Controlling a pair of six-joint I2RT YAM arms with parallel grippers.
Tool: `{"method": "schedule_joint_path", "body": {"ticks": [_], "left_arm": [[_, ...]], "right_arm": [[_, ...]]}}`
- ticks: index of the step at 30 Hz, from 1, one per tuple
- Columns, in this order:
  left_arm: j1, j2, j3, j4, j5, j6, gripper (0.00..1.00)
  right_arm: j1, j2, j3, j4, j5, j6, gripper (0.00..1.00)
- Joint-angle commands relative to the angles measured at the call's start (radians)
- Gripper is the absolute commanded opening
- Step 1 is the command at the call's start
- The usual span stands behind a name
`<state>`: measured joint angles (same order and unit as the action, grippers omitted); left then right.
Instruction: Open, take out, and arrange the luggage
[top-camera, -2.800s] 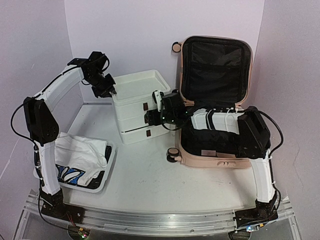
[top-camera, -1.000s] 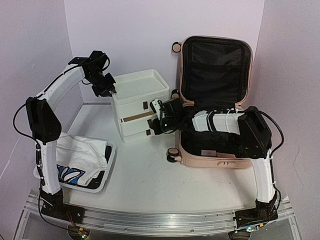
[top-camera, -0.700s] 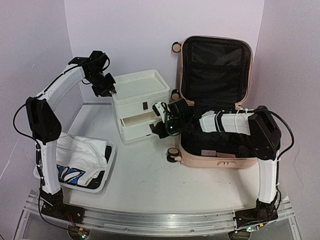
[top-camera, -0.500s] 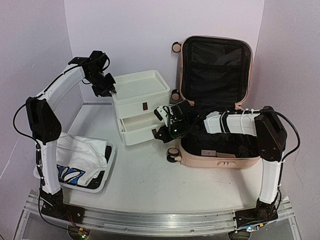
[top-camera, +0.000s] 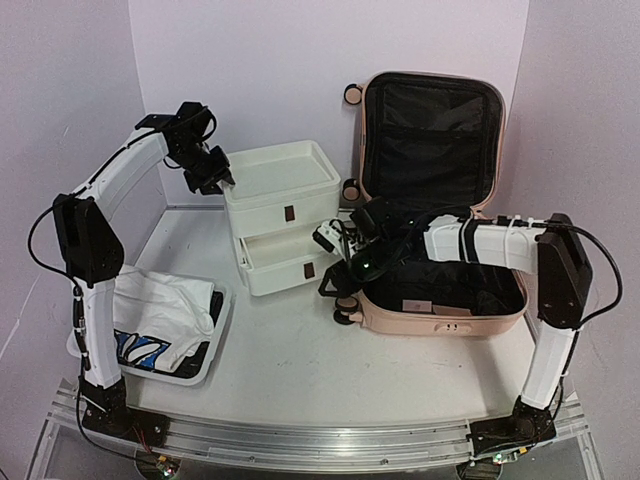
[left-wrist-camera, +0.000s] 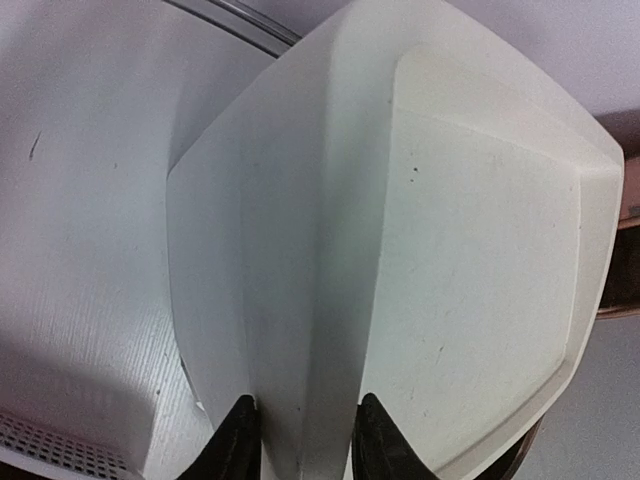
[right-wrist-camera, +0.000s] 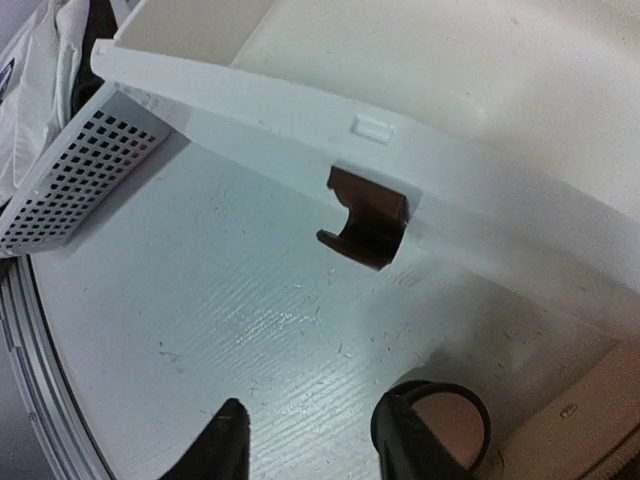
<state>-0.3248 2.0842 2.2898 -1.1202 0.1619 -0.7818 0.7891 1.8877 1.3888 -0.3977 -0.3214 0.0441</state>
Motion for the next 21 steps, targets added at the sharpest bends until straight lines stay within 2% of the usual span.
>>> {"method": "schedule_joint_path", "body": {"ticks": [1, 5, 7, 9, 14, 18, 21], "left_arm": [[0.026, 0.006, 0.028, 0.062, 0.127, 0.044, 0.43], [0.048, -0.04, -0.034, 0.106, 0.192, 0.104, 0.59], [0.059, -0.077, -0.064, 0.16, 0.204, 0.151, 0.77], [0.067, -0.115, -0.087, 0.201, 0.19, 0.18, 0.88], [0.11, -0.17, -0.134, 0.257, 0.164, 0.212, 0.93], [0.131, -0.217, -0.167, 0.283, 0.107, 0.27, 0.94], [0.13, -0.242, -0.175, 0.302, 0.023, 0.343, 0.96]], "right_arm": [[0.002, -0.156, 0.065, -0.112, 0.07, -0.106, 0.57], [-0.039, -0.251, 0.054, -0.242, 0.125, -0.163, 0.67], [-0.097, -0.284, 0.043, -0.326, 0.164, -0.18, 0.72], [-0.164, -0.318, 0.024, -0.395, 0.17, -0.193, 0.74], [-0.273, -0.346, 0.016, -0.572, 0.193, -0.335, 0.81], [-0.318, -0.308, -0.013, -0.664, 0.118, -0.474, 0.86], [-0.343, -0.262, -0.011, -0.687, 0.061, -0.521, 0.86]]}}
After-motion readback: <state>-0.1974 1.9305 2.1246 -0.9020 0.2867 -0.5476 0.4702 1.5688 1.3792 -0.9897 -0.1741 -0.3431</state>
